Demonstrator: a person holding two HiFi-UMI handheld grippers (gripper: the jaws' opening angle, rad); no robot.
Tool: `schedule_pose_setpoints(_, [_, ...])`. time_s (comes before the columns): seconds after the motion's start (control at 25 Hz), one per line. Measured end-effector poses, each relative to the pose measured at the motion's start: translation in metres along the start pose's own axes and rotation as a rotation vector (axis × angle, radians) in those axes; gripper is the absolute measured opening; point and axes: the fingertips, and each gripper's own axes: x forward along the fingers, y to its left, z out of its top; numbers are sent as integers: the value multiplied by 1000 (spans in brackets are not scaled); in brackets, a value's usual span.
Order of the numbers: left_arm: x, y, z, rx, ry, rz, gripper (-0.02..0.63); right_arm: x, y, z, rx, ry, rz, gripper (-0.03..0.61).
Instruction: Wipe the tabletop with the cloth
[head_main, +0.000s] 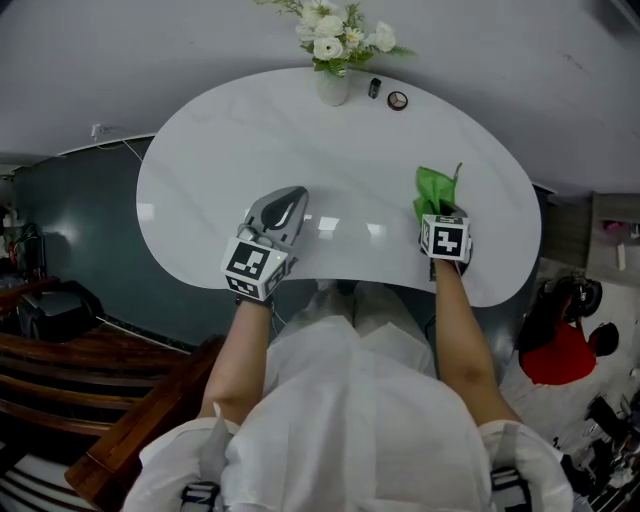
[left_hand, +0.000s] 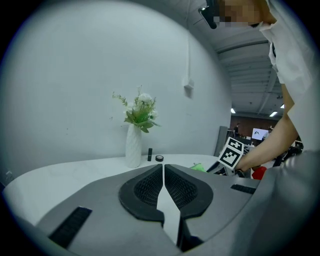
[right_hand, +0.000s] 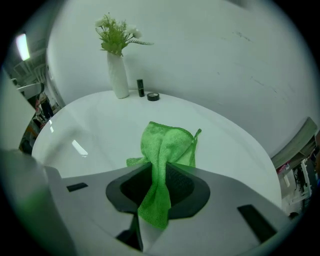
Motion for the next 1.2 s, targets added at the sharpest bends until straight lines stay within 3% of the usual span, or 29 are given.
schedule_pose_setpoints(0.56, [-55,29,-22,1,-2,-9,18,4,167,32,-120,-45,145,81])
schedule_pose_setpoints(0.84, [-71,38,-29,21,1,-33,18,1,218,33,-149,-47,185,81])
schedule_pose_setpoints(1.2, [-75,40,-32,35,-5,-64,18,-3,252,31,-194,-43,223,81])
